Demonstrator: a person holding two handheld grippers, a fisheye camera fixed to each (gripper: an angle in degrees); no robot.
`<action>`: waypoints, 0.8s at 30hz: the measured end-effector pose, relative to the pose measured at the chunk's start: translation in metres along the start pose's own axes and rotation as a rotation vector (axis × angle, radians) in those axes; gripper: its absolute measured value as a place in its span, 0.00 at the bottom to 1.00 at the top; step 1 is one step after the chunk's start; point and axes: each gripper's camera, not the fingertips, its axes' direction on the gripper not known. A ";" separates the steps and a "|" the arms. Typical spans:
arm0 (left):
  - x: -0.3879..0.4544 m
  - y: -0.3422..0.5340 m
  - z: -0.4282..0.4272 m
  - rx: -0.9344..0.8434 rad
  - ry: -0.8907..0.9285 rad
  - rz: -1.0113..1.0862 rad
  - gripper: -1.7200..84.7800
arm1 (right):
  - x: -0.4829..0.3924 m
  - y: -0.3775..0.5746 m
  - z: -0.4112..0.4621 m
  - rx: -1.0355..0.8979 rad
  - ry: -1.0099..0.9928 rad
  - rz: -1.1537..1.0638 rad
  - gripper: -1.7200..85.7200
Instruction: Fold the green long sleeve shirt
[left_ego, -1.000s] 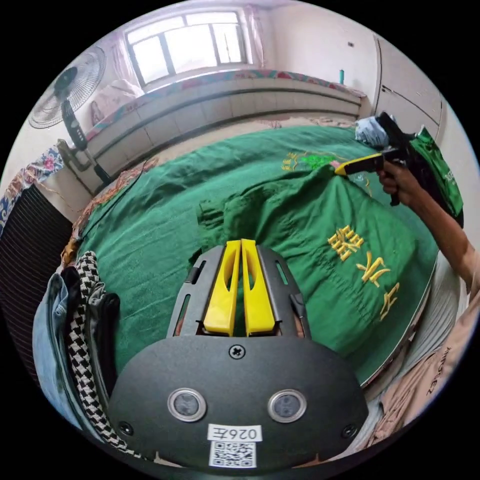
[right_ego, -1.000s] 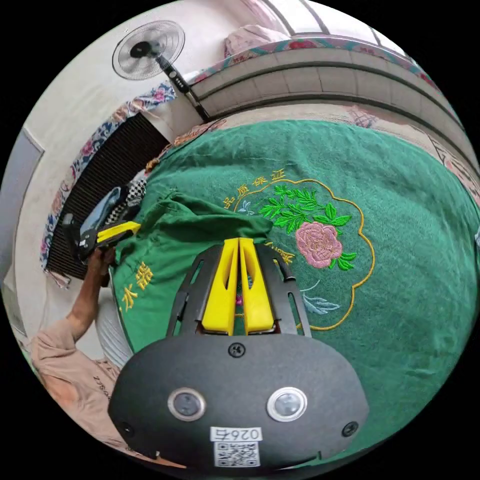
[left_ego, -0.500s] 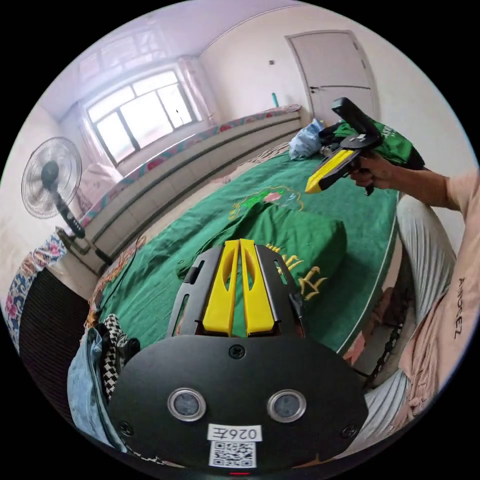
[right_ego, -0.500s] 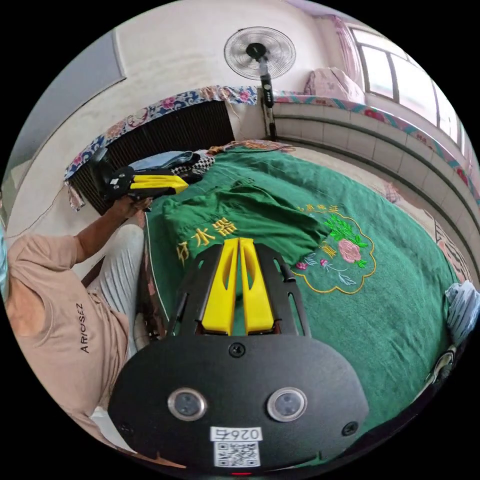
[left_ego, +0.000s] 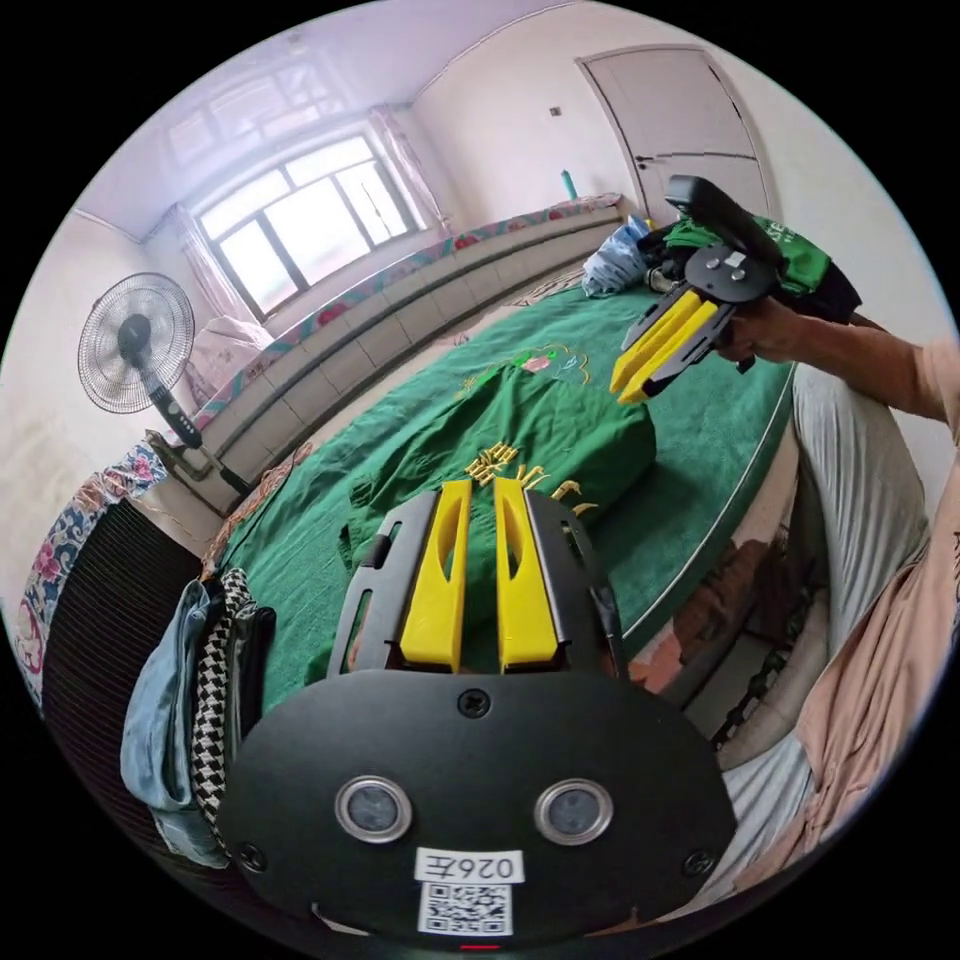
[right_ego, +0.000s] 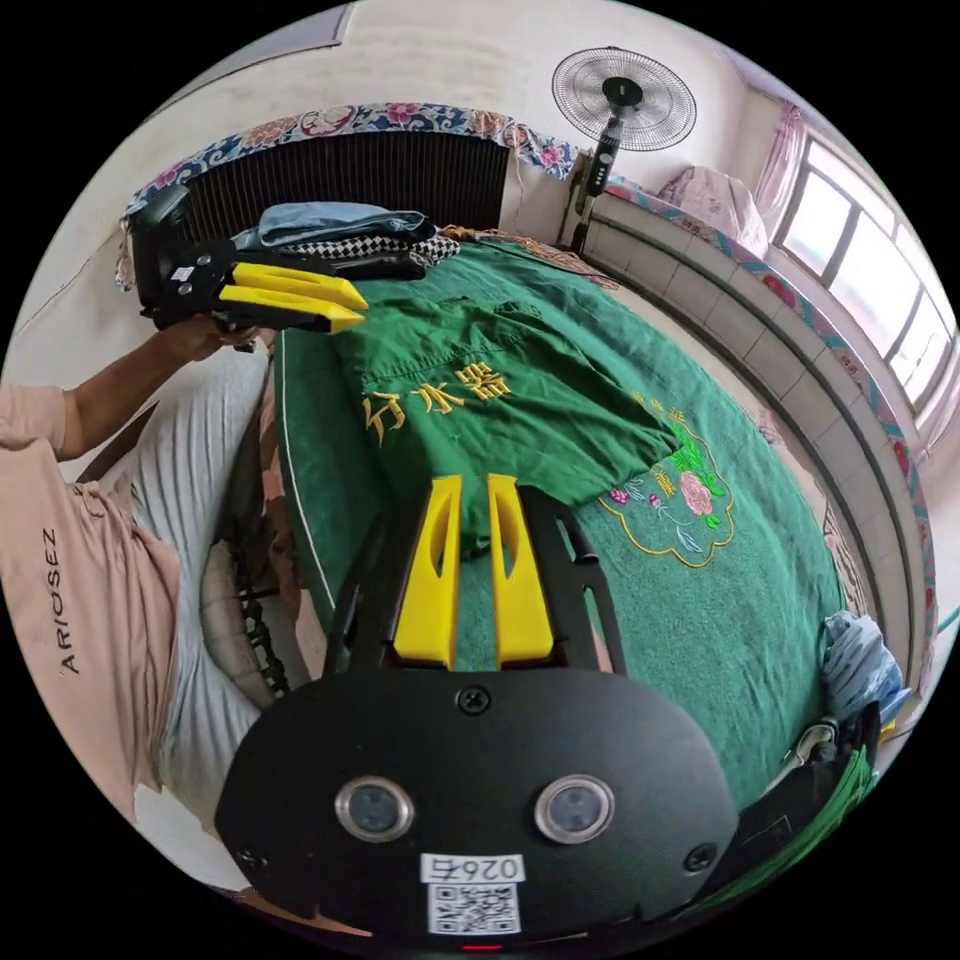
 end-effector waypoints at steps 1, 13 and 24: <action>0.015 0.000 -0.003 -0.007 -0.007 0.046 0.12 | -0.002 -0.001 -0.007 0.000 -0.020 -0.023 0.06; 0.104 -0.023 0.035 -0.065 -0.038 0.228 0.21 | -0.053 0.019 -0.040 -0.160 0.293 -0.337 0.14; 0.119 -0.036 0.081 -0.093 -0.069 0.270 0.23 | -0.004 0.039 -0.075 -0.189 0.480 -0.415 0.07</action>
